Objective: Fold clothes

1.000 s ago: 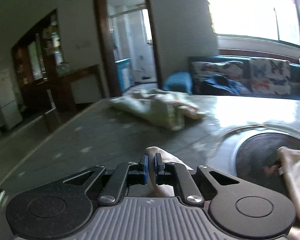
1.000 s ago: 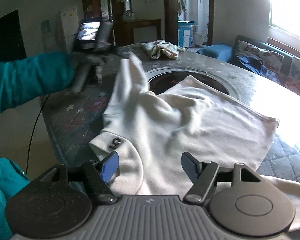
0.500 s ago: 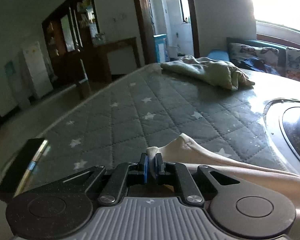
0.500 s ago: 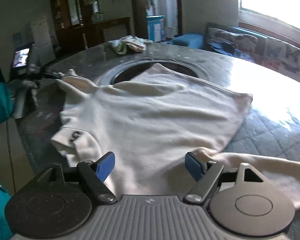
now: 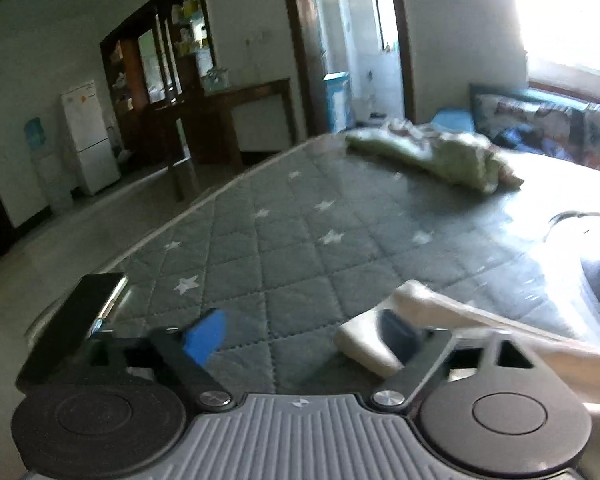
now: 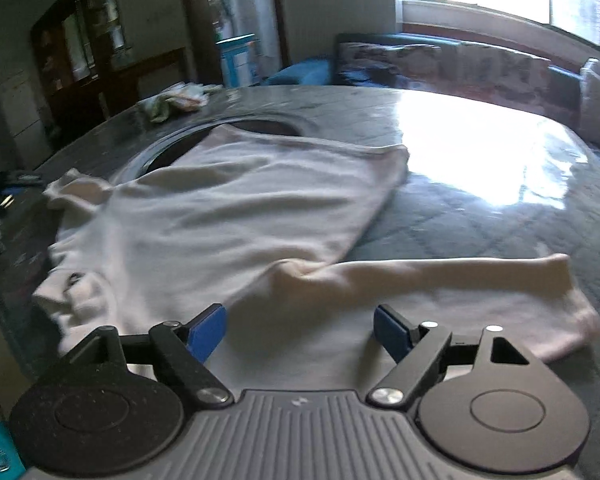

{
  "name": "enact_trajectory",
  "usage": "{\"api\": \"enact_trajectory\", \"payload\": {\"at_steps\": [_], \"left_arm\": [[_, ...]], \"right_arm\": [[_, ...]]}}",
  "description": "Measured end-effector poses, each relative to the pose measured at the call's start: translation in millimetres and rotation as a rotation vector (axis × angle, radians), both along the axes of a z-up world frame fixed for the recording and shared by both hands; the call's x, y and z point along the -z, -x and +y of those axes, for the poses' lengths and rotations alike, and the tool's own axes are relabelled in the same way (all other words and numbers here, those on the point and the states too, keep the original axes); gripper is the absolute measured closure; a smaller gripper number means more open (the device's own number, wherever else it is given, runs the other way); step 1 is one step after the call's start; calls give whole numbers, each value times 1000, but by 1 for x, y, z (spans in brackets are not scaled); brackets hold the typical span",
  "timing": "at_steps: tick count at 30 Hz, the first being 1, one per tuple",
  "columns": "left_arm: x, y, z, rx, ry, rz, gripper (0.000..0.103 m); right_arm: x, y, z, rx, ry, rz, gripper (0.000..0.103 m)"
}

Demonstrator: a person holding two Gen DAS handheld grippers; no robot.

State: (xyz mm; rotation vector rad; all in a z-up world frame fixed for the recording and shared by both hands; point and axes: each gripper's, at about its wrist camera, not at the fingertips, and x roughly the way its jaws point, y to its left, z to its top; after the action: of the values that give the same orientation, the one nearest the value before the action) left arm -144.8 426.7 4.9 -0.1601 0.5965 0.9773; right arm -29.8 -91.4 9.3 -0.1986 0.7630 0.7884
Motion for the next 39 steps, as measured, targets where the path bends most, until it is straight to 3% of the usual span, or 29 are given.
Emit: {"api": "enact_trajectory", "payload": {"at_steps": [5, 15, 22, 32, 39], "left_arm": [[-8, 5, -25, 120, 10, -83, 0], [-7, -1, -62, 256, 61, -111, 0], [1, 7, -61, 220, 98, -93, 0], [-3, -6, -38, 180, 45, -34, 0], [8, -38, -4, 166, 31, 113, 0]], "right_arm": [[3, -23, -19, 108, 4, -20, 14], [15, -67, -45, 290, 29, -51, 0], [22, -77, -46, 294, 56, -85, 0], [23, -78, -43, 284, 55, -98, 0], [24, -76, -45, 290, 52, -107, 0]]}}
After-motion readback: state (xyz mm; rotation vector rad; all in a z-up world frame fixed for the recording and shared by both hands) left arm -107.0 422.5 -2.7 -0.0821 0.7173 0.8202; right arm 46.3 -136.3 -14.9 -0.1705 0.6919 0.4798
